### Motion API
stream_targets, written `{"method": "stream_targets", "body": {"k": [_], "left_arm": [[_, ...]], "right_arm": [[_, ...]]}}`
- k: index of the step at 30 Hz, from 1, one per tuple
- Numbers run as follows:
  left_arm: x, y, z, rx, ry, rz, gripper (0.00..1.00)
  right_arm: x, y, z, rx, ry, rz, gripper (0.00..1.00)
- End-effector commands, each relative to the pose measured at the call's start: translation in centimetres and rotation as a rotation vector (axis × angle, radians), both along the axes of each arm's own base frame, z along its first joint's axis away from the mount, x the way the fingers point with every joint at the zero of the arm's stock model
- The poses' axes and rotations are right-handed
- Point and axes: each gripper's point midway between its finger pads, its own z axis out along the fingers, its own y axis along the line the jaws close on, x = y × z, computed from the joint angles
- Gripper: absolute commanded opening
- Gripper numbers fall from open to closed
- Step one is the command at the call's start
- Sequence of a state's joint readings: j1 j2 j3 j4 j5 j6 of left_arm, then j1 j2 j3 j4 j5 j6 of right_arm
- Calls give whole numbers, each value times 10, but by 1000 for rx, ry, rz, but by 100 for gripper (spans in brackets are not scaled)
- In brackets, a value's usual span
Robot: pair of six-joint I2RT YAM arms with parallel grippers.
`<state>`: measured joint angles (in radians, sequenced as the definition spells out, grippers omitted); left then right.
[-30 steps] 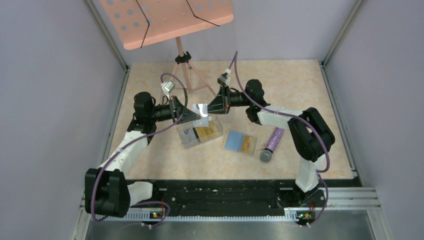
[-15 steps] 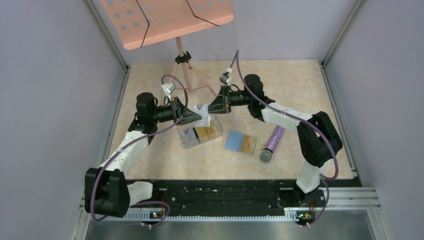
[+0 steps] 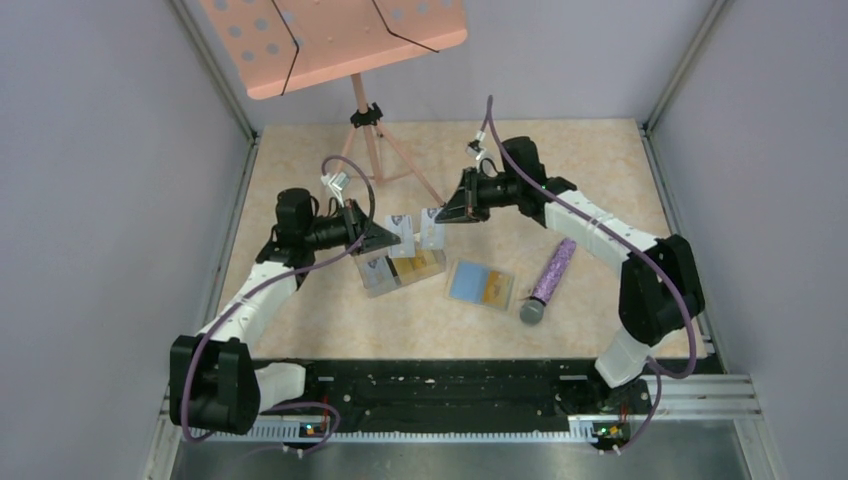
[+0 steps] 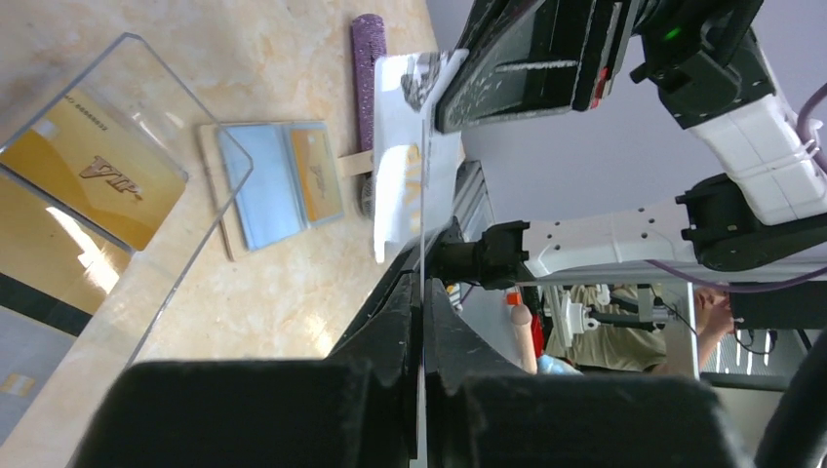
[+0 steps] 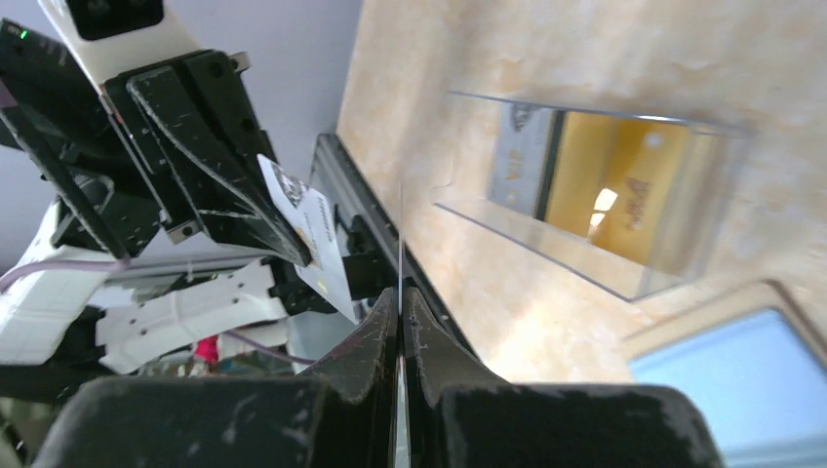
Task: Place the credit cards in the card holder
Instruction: Place the credit card in the storage box.
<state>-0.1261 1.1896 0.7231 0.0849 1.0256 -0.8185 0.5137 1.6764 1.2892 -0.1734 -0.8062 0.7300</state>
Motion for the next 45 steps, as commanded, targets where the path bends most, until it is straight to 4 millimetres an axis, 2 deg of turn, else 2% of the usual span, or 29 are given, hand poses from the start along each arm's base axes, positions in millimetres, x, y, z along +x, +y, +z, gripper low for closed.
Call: {"method": "stream_targets", "body": {"k": [1,8,15,17,20,22,25,29,34,37,40,45], "left_arm": [[12,9,-25,103,32,67,0],[22,21,-79,242,148,145,0],[24,11,-113,330,187,113,1],[25,6,-118,366,199,97,9],[27,2,-124,479,191,86,27],[27,2,-127,567,192,88,32],[29,5,-123,680,185,117,36],[31,20,-118,812,182,208,40],[28,28,-123,842,190,245,40],[27,27,-117,835,173,250,40],[30,16,-102,794,109,230,40],[22,-25,-90,698,9,80,34]], "right_arm": [[9,-36,5,-74,-76,-78,0],[6,-73,-12,-132,-56,-127,0],[-1,-106,-45,-229,-35,-191,0],[-3,-113,-56,-269,-28,-202,0],[-5,-118,-69,-308,-22,-201,0],[-8,-120,-77,-319,-9,-197,0],[-11,-121,-88,-335,11,-189,0],[-12,-124,-100,-351,28,-192,0],[-15,-127,-110,-358,47,-193,0],[-15,-130,-115,-369,55,-200,0],[-16,-135,-121,-370,77,-219,0],[-17,-140,-131,-361,111,-240,0]]}}
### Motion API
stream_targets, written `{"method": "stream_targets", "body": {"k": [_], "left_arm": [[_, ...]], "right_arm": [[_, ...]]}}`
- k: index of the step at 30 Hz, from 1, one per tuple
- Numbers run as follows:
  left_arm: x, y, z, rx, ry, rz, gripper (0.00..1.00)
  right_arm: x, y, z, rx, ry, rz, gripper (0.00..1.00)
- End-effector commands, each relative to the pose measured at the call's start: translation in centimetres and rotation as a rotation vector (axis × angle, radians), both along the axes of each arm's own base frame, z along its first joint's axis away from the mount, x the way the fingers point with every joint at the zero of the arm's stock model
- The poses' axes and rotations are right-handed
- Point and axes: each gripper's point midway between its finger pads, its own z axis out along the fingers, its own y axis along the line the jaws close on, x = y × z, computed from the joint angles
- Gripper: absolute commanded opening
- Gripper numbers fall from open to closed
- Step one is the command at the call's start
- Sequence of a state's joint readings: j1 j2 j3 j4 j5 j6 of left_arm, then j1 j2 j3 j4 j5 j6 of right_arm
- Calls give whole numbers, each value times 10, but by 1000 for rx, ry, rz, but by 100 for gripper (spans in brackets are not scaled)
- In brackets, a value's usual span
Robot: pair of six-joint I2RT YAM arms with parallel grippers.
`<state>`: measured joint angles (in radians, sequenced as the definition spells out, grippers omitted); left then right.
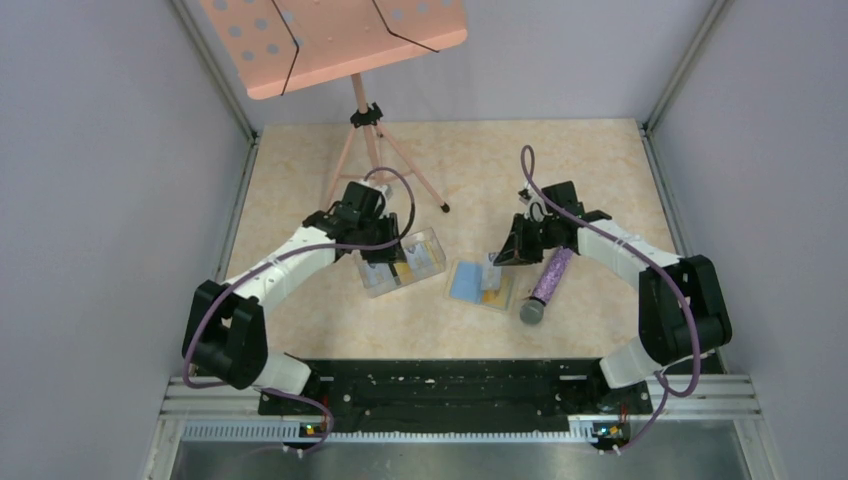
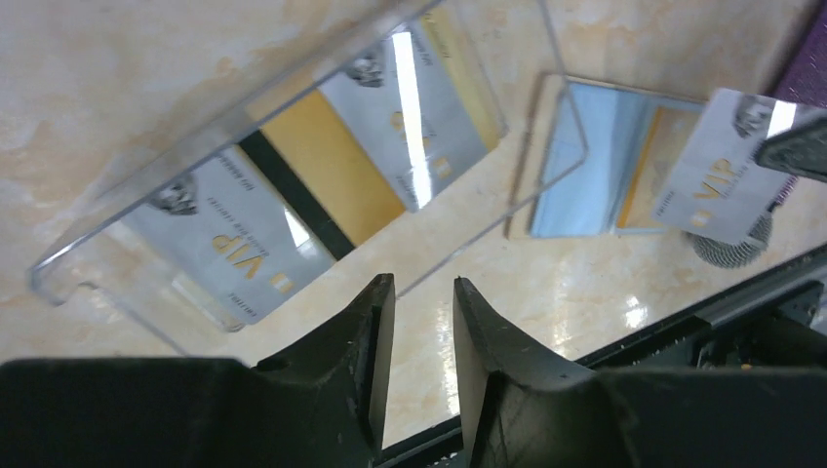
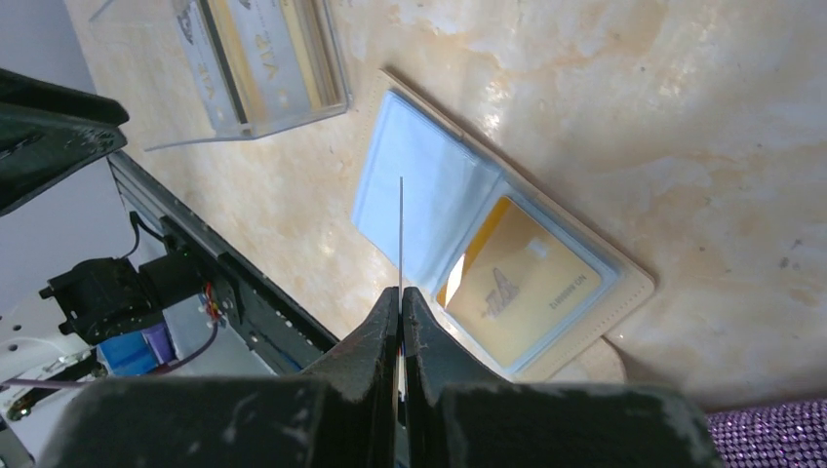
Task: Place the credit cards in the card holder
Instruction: Place the credit card in the storage box, then insert the credit card into the card holder.
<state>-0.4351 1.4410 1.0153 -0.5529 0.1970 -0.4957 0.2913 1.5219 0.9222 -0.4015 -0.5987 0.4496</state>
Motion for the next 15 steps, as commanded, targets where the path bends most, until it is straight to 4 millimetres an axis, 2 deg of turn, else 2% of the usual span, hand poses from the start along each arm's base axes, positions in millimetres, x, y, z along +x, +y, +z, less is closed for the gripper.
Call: {"method": "stream_targets", "body": {"k": [1,6,9,12,15], "left_arm": [[-4,-43,25,-110,-100,-170,31],[-26,-86,5,-127,-75,-330,16],[-31,-106,-9,-98,-54,-391,13],[-28,-116,-25,-58,-26,-404,10],[-15,-113,-44,19,4,-361,6]], "right_arm": [[6,-5,-7,11,-6,-26,0],[0,-8,-21,8,26,-33,0],[-3,-9,-26,6,35,-32,0],[-6,-10,-30,6,45,-27,0],[-7,-10,-31,5,46,-26,0]]}}
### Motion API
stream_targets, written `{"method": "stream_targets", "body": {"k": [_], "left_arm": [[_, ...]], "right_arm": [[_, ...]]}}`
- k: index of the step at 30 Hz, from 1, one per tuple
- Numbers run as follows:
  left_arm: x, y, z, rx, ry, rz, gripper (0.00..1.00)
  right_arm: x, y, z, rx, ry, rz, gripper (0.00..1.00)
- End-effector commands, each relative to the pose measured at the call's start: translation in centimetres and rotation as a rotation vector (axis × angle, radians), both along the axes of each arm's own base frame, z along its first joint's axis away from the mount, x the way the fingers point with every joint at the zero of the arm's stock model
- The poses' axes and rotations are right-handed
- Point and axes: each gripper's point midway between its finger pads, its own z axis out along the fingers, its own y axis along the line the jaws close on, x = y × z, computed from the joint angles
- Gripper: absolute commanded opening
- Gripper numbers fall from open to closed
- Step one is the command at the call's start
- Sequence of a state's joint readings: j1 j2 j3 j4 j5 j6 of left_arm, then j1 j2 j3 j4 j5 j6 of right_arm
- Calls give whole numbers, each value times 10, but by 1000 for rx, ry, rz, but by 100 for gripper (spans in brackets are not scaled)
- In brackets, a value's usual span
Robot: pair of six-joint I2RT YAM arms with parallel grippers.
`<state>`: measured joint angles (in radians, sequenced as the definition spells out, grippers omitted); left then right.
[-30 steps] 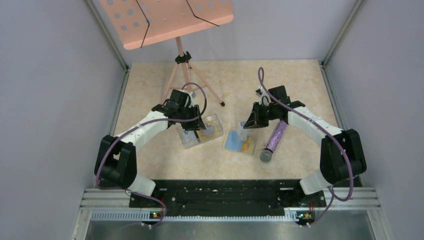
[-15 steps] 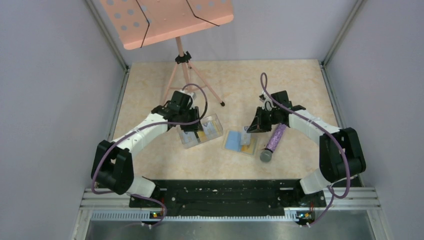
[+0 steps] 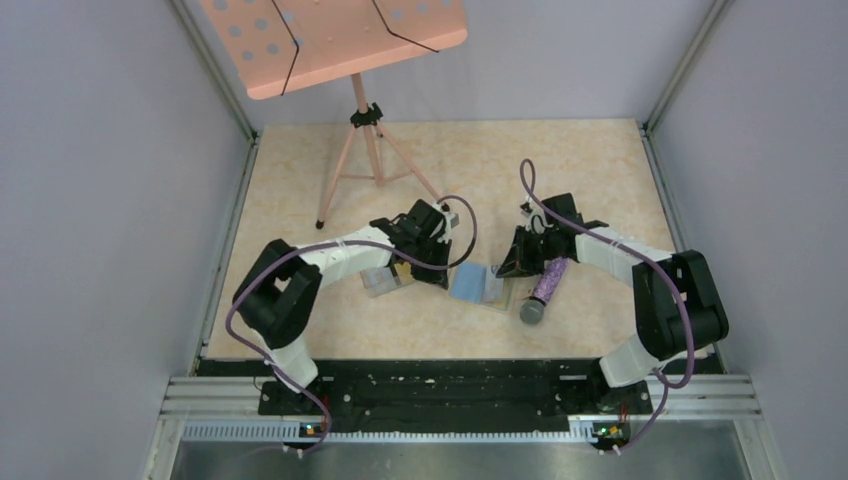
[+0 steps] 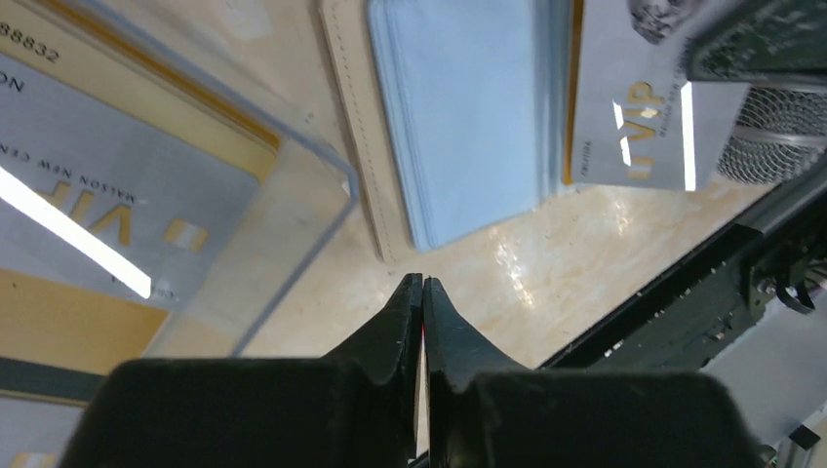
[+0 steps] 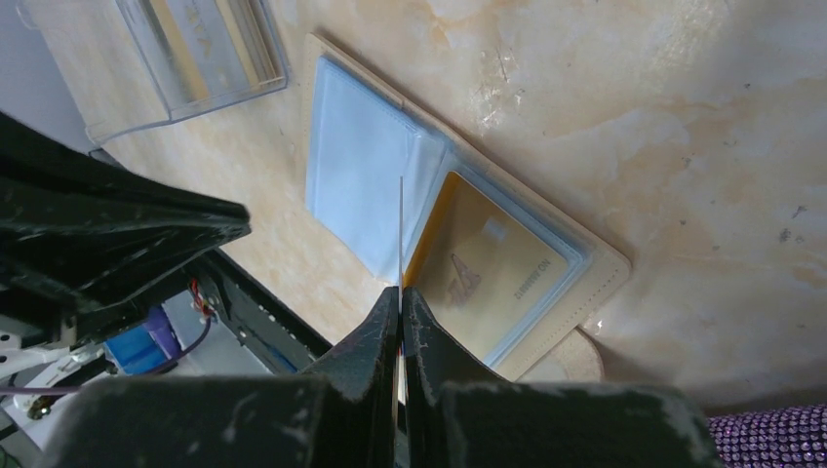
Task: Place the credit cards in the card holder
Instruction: Insert the credit card into the card holder.
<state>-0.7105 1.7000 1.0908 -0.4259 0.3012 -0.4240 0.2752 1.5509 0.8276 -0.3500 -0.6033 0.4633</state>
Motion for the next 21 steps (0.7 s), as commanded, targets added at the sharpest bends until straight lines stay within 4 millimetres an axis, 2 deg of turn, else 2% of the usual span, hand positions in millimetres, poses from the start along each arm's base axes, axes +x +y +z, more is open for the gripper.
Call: {"method": "stream_targets", "body": {"k": [1,6,10,13,17,21], "left_arm": [[35,-6,-1,60,-67,40,5],[62,9,-22,187,-51,119,0],[78,19,-26,173,-15,177,0],[76,15,-24,127,5,159,0],[63,4,-26,64,57,134,0],[50,3,-34,49,95,134,0]], "right_arm": [[8,-2,1,15,-30,-5,0],[9,-3,-1,15,-28,-22,0],[13,-3,-3,36,-23,-50,0],[15,-2,-5,58,-9,-67,0],[17,-2,-10,77,19,-81,0],[16,-2,-22,77,61,-86,0]]}}
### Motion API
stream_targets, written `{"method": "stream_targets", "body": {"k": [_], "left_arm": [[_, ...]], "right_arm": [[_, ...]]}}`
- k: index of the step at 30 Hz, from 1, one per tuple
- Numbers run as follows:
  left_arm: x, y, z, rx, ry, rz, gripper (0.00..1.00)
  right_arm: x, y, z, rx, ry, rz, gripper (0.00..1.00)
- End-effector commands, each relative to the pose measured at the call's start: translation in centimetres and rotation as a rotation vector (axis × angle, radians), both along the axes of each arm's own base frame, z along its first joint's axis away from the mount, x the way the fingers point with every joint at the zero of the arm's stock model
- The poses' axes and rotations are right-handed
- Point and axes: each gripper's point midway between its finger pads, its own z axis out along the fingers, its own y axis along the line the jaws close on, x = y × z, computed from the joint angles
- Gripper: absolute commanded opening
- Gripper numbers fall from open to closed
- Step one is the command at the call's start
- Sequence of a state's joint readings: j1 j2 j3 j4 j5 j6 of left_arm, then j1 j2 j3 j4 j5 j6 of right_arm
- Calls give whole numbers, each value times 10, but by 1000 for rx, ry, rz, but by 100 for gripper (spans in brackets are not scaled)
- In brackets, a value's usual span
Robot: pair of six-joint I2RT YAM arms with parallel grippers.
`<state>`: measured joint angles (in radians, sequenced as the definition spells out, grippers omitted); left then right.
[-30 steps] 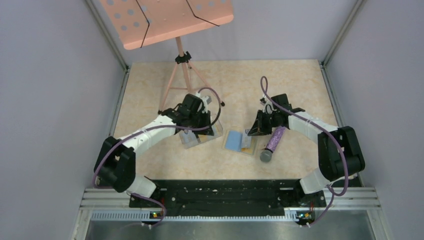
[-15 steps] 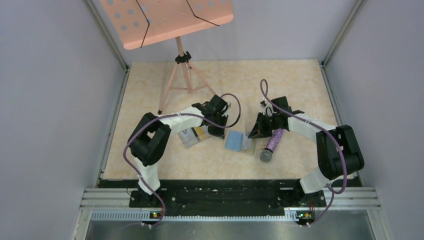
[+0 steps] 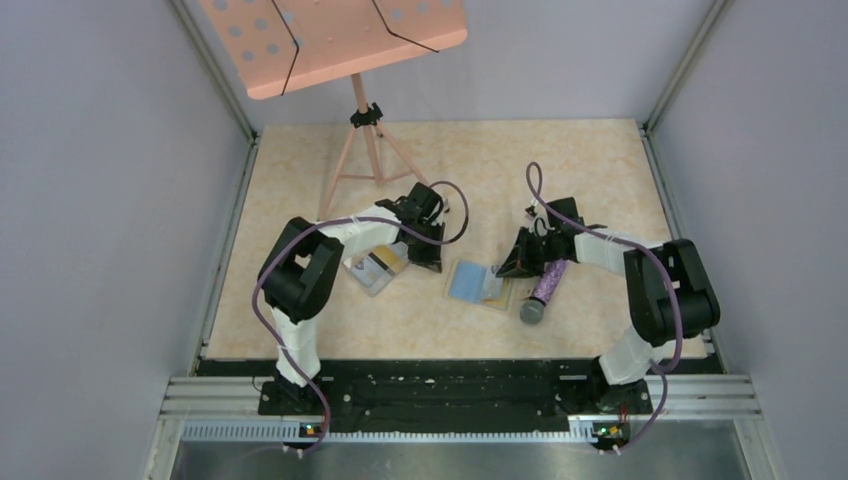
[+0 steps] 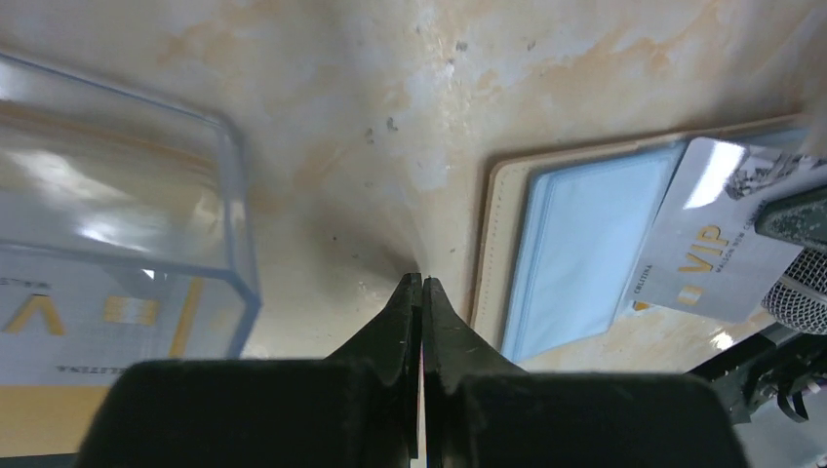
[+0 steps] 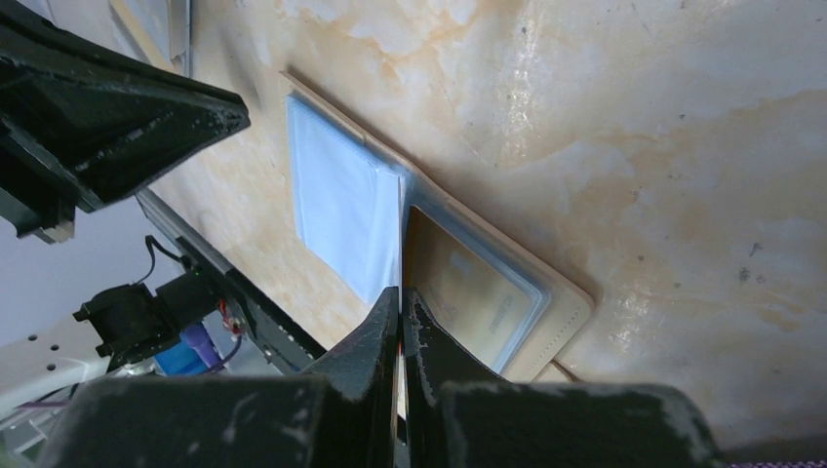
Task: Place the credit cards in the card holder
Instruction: Insert the credit card into the card holder.
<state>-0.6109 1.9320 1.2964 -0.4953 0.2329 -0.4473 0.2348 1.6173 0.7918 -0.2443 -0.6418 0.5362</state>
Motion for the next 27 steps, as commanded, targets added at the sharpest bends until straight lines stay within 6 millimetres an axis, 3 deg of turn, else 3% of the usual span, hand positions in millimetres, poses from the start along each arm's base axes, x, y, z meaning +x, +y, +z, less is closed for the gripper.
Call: {"method": "stream_targets", "body": {"k": [1,7,18,27], "left_arm": [[-17,-9,-4,-56,52,-16,0],[-34,-8,-12,-60,92,-31,0],[-54,5,-17,-34,135,4,0],[-62,15,-21,-5,147,29,0]], "right_arm": [[6,2,-8,29,19,-9,0],[7,7,-9,68,27,0,0],[5,19,9,173,-4,35,0],[1,10,8,100,-17,51,0]]}}
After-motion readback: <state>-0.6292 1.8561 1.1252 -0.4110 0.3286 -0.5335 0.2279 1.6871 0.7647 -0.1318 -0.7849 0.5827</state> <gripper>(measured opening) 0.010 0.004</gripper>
